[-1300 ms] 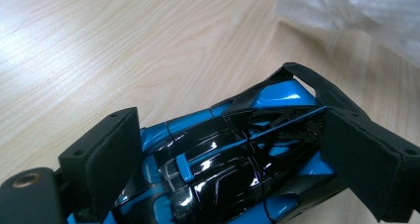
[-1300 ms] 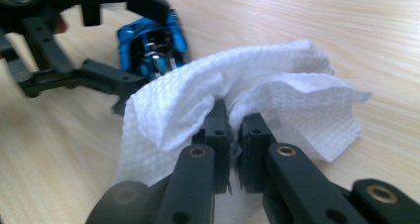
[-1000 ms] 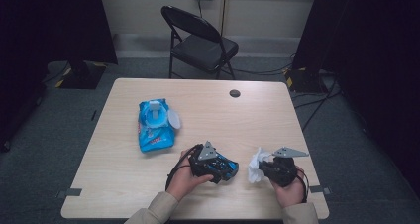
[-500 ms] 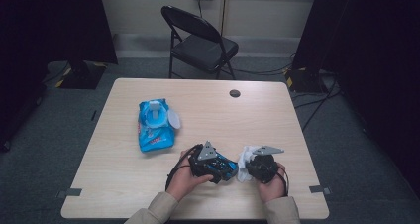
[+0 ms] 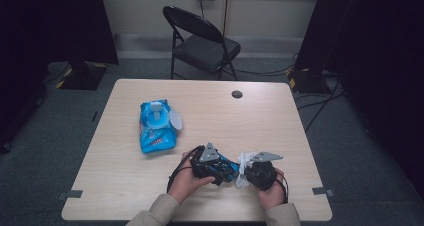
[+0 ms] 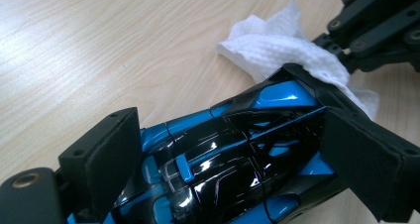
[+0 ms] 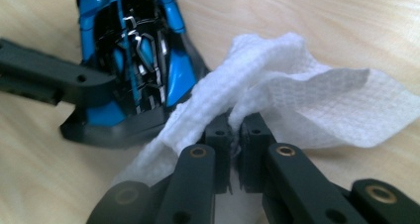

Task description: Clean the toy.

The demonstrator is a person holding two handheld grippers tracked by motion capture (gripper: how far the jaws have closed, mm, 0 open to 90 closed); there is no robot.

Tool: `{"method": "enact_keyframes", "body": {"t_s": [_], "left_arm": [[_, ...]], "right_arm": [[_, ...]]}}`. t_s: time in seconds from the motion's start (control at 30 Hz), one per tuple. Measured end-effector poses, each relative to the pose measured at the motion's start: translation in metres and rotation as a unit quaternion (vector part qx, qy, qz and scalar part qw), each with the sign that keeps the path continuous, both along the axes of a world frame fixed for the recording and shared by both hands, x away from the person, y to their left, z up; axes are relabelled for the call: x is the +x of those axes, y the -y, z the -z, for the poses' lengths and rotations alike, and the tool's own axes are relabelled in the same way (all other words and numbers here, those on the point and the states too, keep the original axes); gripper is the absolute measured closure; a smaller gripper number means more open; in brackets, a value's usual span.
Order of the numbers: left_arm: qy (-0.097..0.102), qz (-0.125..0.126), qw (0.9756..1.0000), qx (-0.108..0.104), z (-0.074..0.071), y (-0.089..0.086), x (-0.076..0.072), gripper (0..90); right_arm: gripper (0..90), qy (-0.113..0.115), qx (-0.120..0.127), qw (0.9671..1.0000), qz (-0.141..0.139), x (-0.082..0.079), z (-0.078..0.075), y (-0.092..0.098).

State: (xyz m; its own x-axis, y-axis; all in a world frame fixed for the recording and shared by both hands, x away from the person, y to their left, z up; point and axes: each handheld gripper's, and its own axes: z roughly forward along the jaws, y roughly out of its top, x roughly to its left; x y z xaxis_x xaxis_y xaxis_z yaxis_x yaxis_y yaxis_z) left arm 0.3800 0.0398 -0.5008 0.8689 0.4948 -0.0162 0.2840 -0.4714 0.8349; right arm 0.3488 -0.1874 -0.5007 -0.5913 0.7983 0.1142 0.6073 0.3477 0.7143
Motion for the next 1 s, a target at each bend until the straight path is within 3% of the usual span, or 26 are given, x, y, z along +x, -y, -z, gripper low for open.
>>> {"method": "enact_keyframes", "body": {"t_s": [0.47,0.77,1.0], "left_arm": [[0.001,0.000,1.0000,0.001,0.000,0.002,-0.001,9.0],[0.001,-0.001,1.0000,0.003,-0.001,0.004,-0.002,9.0],[0.000,-0.001,1.0000,0.002,-0.001,0.005,-0.001,9.0]], "right_arm": [[85.6,-0.007,0.038,0.9991,-0.019,-0.025,0.004,0.003],[85.0,-0.001,0.037,0.9987,-0.035,-0.039,0.004,-0.003],[84.8,-0.015,0.057,0.9970,-0.051,-0.043,0.005,-0.005]]}}
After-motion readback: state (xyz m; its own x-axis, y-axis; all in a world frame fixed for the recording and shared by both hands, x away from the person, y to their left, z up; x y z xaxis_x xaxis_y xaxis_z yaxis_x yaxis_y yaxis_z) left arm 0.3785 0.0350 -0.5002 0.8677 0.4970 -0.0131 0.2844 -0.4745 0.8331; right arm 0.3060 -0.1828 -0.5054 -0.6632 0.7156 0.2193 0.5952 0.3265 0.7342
